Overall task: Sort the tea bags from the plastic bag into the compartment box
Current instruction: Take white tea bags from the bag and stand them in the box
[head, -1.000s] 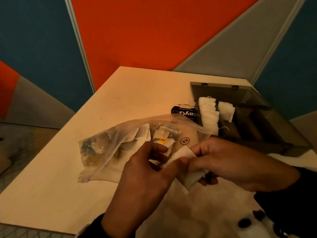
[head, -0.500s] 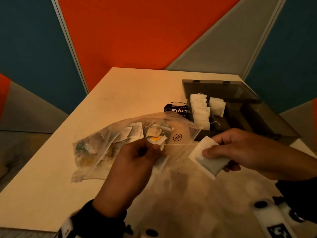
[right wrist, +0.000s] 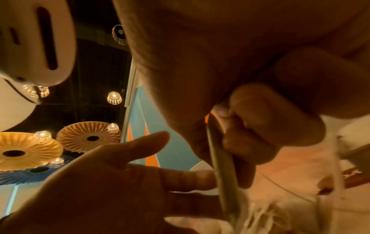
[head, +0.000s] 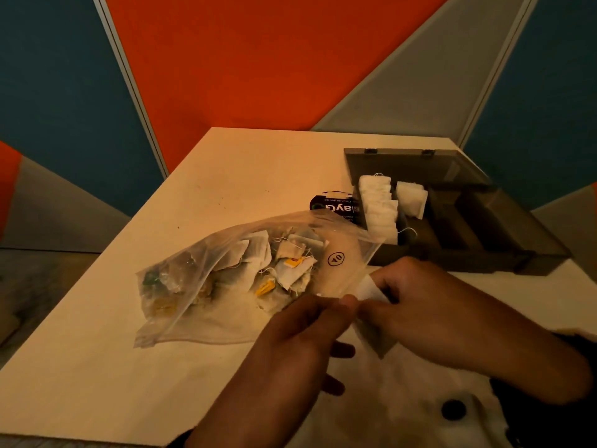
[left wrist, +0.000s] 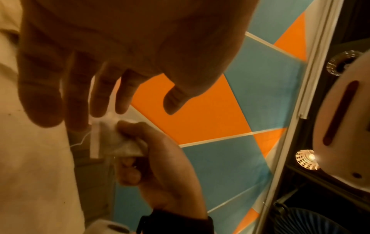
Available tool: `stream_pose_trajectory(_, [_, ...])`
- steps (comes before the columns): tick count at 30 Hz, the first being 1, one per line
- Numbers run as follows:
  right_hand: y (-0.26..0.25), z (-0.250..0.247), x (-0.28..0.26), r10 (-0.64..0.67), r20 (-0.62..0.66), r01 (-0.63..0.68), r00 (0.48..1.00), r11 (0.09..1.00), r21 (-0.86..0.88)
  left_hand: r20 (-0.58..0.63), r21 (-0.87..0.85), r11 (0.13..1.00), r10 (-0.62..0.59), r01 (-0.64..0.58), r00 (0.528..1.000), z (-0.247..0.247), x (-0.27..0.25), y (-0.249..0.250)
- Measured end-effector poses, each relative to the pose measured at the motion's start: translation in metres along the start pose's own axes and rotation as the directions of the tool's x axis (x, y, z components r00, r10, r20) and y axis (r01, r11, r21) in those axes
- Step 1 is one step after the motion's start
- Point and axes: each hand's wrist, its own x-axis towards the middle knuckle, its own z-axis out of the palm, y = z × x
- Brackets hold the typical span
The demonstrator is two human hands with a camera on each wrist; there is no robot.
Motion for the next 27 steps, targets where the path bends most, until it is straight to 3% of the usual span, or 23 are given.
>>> stream_pose_trajectory(4, [-0.023, 0.013, 0.002, -0.137, 0.032, 0.139, 0.990, 0.988, -0.069, 0.034, -0.144, 0.989, -0.020, 0.025, 0.999, -0.009, 0.011, -0.004])
stream_pose_trajectory(9, [-0.039, 0.003, 0.009, -0.205, 0.247, 0.213, 0.947, 0.977, -0.008, -0.019, -0.244, 0.969, -0.027, 0.021, 0.999, -0.032, 0.020, -0.013])
stream_pose_trajectory(14, [-0.051, -0.003, 0.049, -0.306, 0.204, 0.306, 0.930, 0.952, 0.033, -0.080, -0.191, 0.981, -0.063, 0.047, 0.995, -0.050, 0.015, -0.015])
stream_pose_trajectory(20, [-0.085, 0.024, 0.108, -0.350, 0.313, 0.436, 0.883, 0.859, -0.268, -0.166, 0.029, 0.998, 0.064, -0.060, 0.984, -0.059, -0.002, -0.008])
stream_pose_trajectory(27, [-0.116, 0.060, 0.143, -0.340, 0.309, 0.458, 0.888, 0.712, -0.532, -0.224, -0.011, 0.996, 0.082, -0.087, 0.971, -0.079, -0.013, 0.000])
